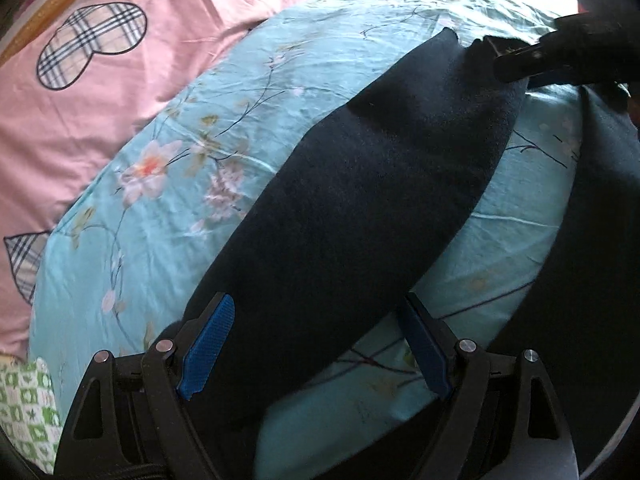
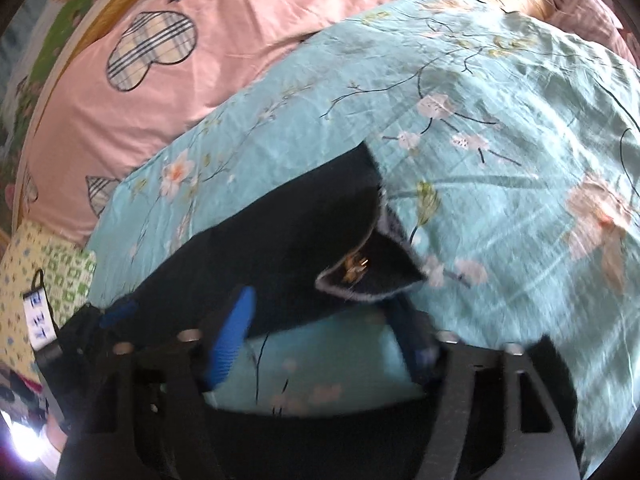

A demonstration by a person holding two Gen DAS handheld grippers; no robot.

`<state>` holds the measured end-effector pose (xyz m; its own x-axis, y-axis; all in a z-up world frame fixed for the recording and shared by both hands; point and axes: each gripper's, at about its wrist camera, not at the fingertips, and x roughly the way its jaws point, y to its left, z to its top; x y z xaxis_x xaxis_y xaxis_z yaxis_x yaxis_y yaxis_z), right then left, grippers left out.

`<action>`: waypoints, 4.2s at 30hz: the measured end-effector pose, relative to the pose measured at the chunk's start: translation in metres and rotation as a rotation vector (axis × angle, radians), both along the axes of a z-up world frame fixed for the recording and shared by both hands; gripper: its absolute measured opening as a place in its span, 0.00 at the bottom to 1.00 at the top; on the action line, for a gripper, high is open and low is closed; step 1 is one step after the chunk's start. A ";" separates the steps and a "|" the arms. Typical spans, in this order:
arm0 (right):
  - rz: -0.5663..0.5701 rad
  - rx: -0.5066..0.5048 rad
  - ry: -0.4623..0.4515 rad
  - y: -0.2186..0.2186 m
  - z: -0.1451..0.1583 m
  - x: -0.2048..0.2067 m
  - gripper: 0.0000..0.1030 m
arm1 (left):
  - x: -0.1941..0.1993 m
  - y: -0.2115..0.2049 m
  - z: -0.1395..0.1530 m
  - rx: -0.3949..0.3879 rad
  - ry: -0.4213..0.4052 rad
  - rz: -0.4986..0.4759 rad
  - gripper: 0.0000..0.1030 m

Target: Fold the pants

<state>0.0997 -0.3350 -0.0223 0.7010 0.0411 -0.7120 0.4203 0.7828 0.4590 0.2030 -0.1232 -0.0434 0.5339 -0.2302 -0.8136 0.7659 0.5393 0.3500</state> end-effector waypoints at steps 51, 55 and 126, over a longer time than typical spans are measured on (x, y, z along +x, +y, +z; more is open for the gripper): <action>-0.072 -0.021 -0.017 -0.003 0.013 -0.161 0.07 | -0.159 -0.017 0.020 -0.116 0.158 -0.079 0.05; -0.087 -0.005 -0.008 -0.004 0.007 -0.164 0.11 | -0.156 -0.014 0.018 -0.138 0.173 -0.062 0.10; 0.981 -0.740 -0.041 0.319 -0.021 -0.048 0.45 | -0.086 0.389 0.017 -0.801 0.280 1.247 0.26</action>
<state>0.0522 -0.0156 -0.0435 0.6230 0.1595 -0.7657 -0.4973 0.8364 -0.2304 0.1171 0.2660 -0.0259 0.5698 -0.1795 -0.8019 -0.3237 0.8480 -0.4198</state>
